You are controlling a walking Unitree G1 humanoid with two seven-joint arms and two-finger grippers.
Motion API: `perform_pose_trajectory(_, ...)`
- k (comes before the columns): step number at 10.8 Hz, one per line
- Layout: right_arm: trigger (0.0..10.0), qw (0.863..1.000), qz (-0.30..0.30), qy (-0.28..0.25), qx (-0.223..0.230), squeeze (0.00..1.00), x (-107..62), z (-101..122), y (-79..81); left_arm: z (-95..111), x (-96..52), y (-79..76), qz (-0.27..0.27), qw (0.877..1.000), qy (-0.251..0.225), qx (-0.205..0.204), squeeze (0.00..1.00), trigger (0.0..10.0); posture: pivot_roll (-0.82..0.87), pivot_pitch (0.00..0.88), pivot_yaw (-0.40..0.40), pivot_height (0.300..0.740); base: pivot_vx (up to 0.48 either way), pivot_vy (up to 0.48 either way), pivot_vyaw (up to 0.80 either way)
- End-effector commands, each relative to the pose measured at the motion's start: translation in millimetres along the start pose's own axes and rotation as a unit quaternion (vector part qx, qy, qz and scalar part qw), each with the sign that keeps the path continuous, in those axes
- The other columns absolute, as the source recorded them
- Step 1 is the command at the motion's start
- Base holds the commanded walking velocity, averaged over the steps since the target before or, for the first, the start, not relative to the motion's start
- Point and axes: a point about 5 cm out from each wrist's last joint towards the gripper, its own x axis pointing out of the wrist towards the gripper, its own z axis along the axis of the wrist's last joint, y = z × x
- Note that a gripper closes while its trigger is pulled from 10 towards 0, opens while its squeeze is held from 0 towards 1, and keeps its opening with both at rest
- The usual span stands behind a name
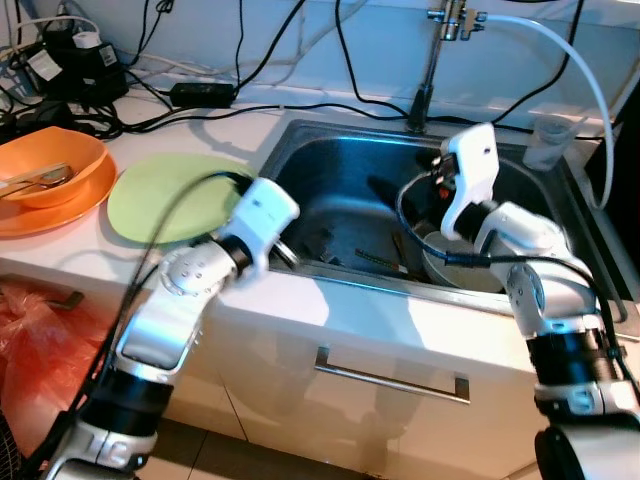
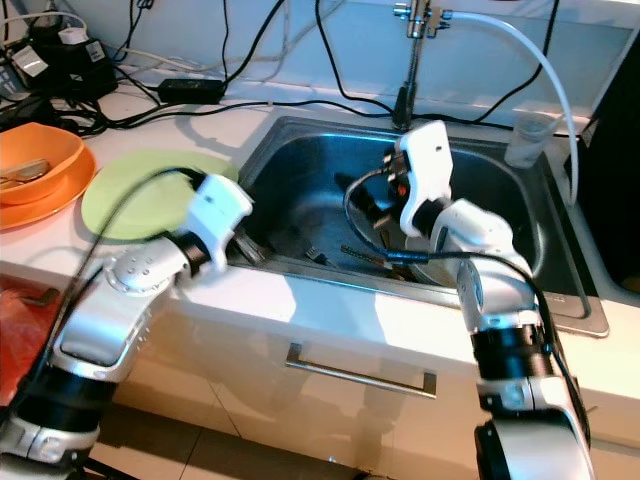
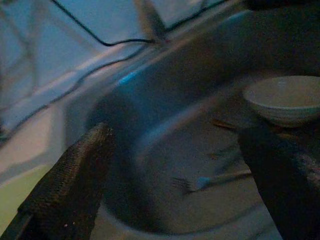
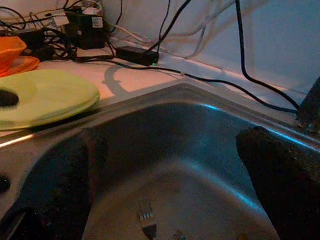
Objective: Kitchen organization
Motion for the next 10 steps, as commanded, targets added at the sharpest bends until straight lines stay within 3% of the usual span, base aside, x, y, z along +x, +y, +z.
perform_pose_trajectory(1, 10.0, 1.0, -0.001, -0.004, 0.009, 0.76, -1.8, 4, 5.0, 6, -0.7, 15.7, 0.049, 0.998, -0.01, 0.031, 1.0, 10.0, 0.03, 0.0, 0.022, 0.74, 0.0, 0.0, 0.0)
perform_pose_trajectory(2, 10.0, 1.0, -0.002, -0.002, 0.012, 0.0, -2.6, 4, 7.2, 5, -1.9, 21.7, 0.071, 0.996, -0.008, 0.051, 1.0, 10.0, 0.03, 0.0, 0.022, 0.74, 0.0, 0.0, 0.0)
perform_pose_trajectory(3, 10.0, 1.0, -0.004, -0.001, 0.014, 0.0, -2.3, 4, 8.8, 1, -4.3, 26.7, 0.083, 0.994, -0.001, 0.076, 1.0, 10.0, 0.03, 0.0, 0.025, 0.74, 0.0, 0.0, 0.0)
perform_pose_trajectory(4, 10.0, 1.0, -0.006, -0.001, 0.016, 0.0, -2.0, 5, 9.8, -1, -6.5, 30.4, 0.093, 0.991, 0.007, 0.097, 0.36, 10.0, 0.04, 0.0, 0.026, 0.74, 0.0, 0.0, 0.0)
perform_pose_trajectory(5, 10.0, 1.0, -0.01, -0.001, 0.019, 0.0, -2.1, 6, 10.6, 1, -10.5, 38.1, 0.121, 0.961, 0.051, 0.241, 0.0, 10.0, 0.04, 0.0, 0.031, 0.74, 0.0, 0.0, 0.0)
perform_pose_trajectory(6, 10.0, 1.0, -0.011, 0.0, 0.021, 0.0, -2.4, 5, 10.7, 1, -11.9, 40.7, 0.129, 0.949, 0.063, 0.279, 0.0, 10.0, 0.04, 0.0, 0.031, 0.74, 0.0, 0.0, 0.0)
perform_pose_trajectory(7, 10.0, 1.0, -0.015, 0.001, 0.023, 0.0, -3.1, 5, 11.0, -11, -15.4, 46.2, 0.125, 0.954, 0.077, 0.262, 0.0, 10.0, 0.05, 0.0, 0.035, 0.74, 0.0, 0.0, 0.0)
perform_pose_trajectory(8, 10.0, 1.0, -0.017, 0.0, 0.025, 0.0, -2.8, 5, 11.5, -20, -21.0, 51.2, 0.128, 0.95, 0.082, 0.274, 0.0, 10.0, 0.05, 0.0, 0.038, 0.74, 0.0, 0.0, 0.0)
perform_pose_trajectory(10, 10.0, 0.999, -0.02, -0.002, 0.029, 0.0, -3.2, 5, 11.1, -20, -30.9, 45.2, 0.126, 0.944, 0.088, 0.294, 0.0, 10.0, 0.06, 0.0, 0.04, 0.74, 0.0, 0.0, 0.0)
